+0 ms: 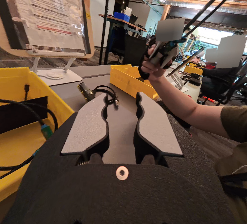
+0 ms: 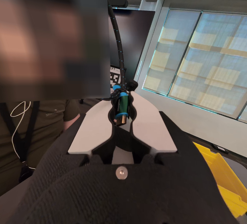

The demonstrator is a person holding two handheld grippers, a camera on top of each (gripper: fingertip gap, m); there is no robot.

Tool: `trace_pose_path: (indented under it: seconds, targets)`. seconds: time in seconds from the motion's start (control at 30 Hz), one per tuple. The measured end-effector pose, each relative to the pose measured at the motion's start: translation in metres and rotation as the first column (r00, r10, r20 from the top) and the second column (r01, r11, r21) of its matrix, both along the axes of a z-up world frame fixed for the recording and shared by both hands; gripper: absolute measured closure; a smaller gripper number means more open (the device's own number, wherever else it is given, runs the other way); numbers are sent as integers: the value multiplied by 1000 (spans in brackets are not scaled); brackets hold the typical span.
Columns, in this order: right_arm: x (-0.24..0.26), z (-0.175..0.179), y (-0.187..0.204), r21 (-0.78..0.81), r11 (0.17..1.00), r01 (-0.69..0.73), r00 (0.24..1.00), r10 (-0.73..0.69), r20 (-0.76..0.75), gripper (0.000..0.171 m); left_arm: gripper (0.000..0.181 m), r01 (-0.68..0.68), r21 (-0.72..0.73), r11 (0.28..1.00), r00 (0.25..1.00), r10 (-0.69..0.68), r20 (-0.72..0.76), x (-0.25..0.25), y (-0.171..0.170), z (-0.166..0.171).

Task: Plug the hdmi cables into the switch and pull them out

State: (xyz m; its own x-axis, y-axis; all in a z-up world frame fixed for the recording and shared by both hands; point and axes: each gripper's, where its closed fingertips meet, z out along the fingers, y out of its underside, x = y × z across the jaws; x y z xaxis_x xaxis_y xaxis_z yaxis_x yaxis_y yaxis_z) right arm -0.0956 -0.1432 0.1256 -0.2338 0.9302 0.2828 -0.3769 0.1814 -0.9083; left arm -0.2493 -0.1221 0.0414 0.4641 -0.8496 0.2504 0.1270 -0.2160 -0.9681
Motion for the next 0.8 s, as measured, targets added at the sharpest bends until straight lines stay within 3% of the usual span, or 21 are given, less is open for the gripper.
trace_pose_path:
  seconds: [0.4,0.57,0.63,0.8]
  targets:
    - [-17,-31,39,61,970,237,959,-243,147,153,142,81,-6,997,997,-81,-11,1,5,-23]
    - [-33,-49,49,219,909,355,892,-399,210,153,151,104,-42,994,994,-105,-22,13,8,-27]
    - [-38,-52,50,295,871,393,864,-460,205,153,164,90,-58,994,996,-89,16,12,11,-24]
    - [-47,-53,44,434,792,429,829,-536,160,152,161,234,-113,966,953,-205,222,18,-1,-1]
